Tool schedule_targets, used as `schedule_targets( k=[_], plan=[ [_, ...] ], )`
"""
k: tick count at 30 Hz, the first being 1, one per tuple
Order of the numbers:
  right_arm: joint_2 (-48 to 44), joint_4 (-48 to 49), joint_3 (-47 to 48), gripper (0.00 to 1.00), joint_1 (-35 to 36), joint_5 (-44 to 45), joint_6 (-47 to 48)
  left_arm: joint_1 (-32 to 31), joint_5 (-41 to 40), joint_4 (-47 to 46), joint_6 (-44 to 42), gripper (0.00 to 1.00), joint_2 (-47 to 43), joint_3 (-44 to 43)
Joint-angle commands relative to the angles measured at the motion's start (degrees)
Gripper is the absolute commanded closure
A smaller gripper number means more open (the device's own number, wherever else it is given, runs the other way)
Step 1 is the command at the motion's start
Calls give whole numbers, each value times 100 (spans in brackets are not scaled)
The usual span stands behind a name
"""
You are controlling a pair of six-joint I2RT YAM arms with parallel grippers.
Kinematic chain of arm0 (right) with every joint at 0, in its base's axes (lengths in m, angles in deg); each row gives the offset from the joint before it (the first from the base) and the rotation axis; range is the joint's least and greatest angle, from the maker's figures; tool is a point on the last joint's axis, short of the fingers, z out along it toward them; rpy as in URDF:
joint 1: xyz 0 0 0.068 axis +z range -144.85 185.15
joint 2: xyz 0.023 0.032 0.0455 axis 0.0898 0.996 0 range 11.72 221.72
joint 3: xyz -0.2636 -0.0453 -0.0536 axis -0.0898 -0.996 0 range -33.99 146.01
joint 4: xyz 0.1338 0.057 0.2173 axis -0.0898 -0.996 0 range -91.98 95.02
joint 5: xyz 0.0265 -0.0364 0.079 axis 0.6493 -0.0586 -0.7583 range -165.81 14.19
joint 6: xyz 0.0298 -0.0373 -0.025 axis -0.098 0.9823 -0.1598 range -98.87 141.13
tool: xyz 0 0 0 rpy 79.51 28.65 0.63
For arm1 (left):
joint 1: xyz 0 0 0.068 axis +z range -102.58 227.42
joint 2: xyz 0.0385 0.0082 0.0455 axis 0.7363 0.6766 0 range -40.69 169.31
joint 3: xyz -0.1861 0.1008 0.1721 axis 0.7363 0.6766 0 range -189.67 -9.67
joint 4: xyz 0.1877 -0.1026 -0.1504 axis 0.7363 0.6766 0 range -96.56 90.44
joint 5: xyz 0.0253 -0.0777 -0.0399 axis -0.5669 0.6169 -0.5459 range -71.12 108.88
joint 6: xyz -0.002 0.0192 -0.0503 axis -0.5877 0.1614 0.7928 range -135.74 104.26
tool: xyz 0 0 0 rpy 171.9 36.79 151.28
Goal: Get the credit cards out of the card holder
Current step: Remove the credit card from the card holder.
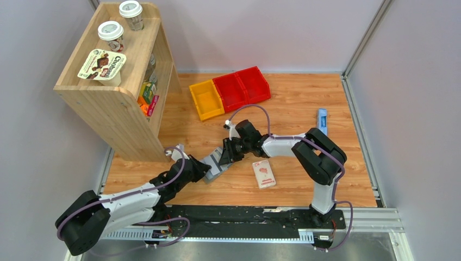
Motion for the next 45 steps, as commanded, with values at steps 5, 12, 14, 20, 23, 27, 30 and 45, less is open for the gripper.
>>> schedule_targets(
  k=[5,12,14,20,23,27,30,45],
  plan=[
    [231,-126,-60,73,25,193,236,-32,121,-468,-90,84,398,-230],
    [231,-179,-60,74,-1,316,209,-32,130,-303,-186,100,267,-292],
    [240,-188,-86,74,-54,360,174,-32,86,-5,-195,100,56,-283],
    [197,-126,-165,75,-168,360,165,-32,-142,1700,-142,100,-1016,-353],
    [170,-152,-148,74,-177,396,183,-32,-292,2526,-273,100,-1630,-467],
    [65,-223,-51,74,-177,378,157,-32,-397,3098,-931,100,-2072,-827],
    [-163,-231,2,73,-177,404,139,-32,-407,3320,-1547,100,-2020,-1335],
    [-2764,-917,90,42,-248,1933,-809,-743,-1223,3654,-4931,100,-271,-3499]
  ],
)
